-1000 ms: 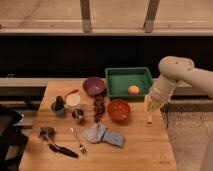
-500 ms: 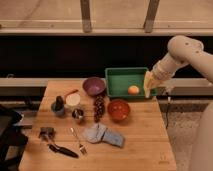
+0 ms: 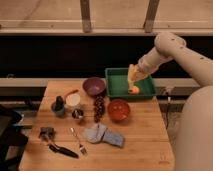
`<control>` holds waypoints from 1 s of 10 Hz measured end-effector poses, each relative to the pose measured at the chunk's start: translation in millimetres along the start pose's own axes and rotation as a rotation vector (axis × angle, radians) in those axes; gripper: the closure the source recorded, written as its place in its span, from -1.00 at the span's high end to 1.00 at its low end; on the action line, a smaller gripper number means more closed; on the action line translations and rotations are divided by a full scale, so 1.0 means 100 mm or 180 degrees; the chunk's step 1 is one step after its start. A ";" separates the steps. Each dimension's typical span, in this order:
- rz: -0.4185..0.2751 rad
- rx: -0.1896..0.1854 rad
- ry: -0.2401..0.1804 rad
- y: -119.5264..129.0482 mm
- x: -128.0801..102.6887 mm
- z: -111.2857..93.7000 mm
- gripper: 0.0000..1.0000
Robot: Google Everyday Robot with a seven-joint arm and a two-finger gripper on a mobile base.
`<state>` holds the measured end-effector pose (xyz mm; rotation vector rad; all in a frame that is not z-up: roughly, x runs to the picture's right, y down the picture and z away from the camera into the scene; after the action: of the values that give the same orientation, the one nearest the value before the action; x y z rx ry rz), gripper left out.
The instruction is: Place banana in tray
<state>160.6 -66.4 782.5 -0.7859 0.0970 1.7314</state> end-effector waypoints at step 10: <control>-0.0336 -0.0467 0.0379 0.14 -0.53 0.74 -1.00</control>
<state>120.3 -81.7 864.1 -0.9853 0.0087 1.6045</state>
